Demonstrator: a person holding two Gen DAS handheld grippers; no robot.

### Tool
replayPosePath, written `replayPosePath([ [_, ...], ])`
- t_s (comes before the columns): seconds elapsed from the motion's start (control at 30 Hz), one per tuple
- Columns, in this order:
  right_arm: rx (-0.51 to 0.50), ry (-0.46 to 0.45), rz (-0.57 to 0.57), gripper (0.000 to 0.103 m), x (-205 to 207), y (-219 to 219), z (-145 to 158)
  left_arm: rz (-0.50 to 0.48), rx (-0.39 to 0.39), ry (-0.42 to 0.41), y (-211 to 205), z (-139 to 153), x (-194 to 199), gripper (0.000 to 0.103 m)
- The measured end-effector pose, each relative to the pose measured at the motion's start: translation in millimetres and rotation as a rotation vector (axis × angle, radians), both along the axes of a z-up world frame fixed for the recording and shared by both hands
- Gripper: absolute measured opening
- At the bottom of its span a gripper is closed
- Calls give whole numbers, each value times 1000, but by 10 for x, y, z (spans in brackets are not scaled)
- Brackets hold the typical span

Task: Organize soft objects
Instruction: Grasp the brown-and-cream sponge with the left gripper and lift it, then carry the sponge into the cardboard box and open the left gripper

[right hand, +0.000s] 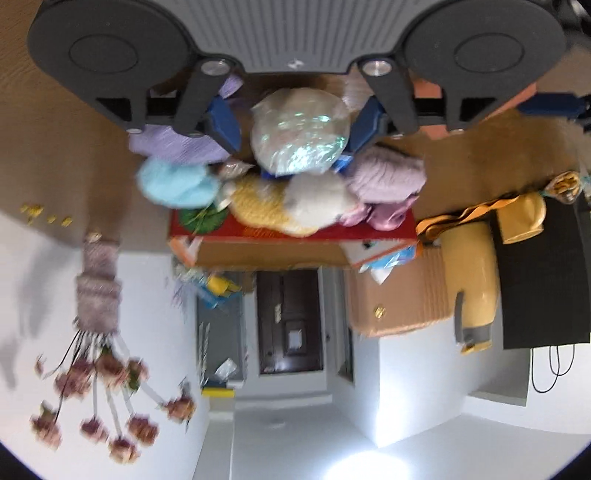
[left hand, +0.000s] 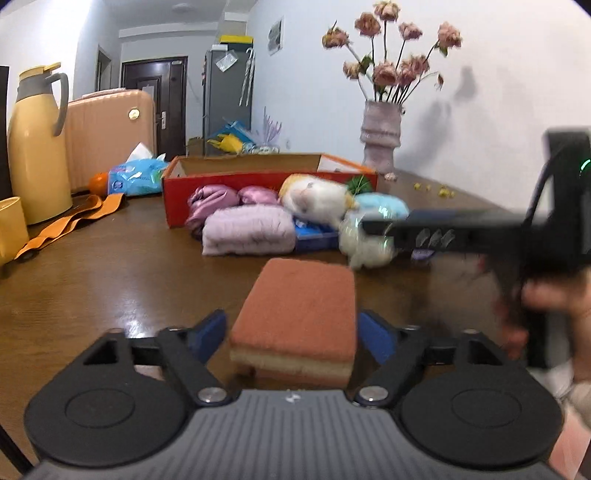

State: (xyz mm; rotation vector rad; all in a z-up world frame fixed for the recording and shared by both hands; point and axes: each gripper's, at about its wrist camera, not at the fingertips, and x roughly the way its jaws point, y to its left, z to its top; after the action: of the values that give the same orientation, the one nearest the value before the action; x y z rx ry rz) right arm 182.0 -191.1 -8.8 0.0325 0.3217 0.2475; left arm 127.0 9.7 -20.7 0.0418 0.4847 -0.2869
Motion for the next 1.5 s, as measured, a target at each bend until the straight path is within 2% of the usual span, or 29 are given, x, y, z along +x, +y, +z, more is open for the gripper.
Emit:
replayPosePath([
  [0.1,-5,-69,6,73,-175,-39,97,58,-43,-19,141,13,-99,88],
  [0.13,9,-91,24,72,-225,-49,162,112,-52,-34,205,24,-135,88],
  [0.2,49,-141,110,64,-323,-34,250,224,-46,-50,306,24,-178,88],
  [0.23,62,-156,168,63,-364,7,287,255,-54,-55,361,27,-181,88],
  [0.3,57,-143,263,62,-382,153,307,333,-108,-31,472,41,-169,88],
  [0.33,45,-119,296,58,-353,245,287,350,-155,-17,530,62,-178,88],
  [0.4,3,-70,315,52,-251,380,207,327,-286,-3,608,107,-218,87],
  [0.5,3,35,309,47,-23,401,75,213,-418,36,641,140,-221,83],
  [0.6,115,103,346,44,81,280,-35,174,-459,85,582,66,-202,75],
  [0.7,234,154,365,36,73,135,-144,157,-487,132,534,-27,-116,53],
  [0.77,272,158,351,34,-54,59,-189,195,-503,145,560,-90,-62,43],
  [0.83,307,166,345,28,-190,13,-222,238,-532,159,658,-132,18,41],
  [0.9,337,174,365,27,-311,-8,-248,266,-571,166,740,-161,36,41],
  [0.97,339,144,376,27,-445,-15,-226,286,-586,161,779,-153,43,41],
  [1.07,302,104,330,29,-494,-8,-165,276,-595,156,787,-119,23,45],
  [1.23,370,174,318,29,-379,-29,-253,233,-540,125,682,-70,-60,49],
  [1.37,396,180,328,29,-266,6,-269,228,-489,105,619,-57,-56,49],
  [1.5,399,197,322,29,-140,88,-257,250,-448,124,607,-98,-7,51],
])
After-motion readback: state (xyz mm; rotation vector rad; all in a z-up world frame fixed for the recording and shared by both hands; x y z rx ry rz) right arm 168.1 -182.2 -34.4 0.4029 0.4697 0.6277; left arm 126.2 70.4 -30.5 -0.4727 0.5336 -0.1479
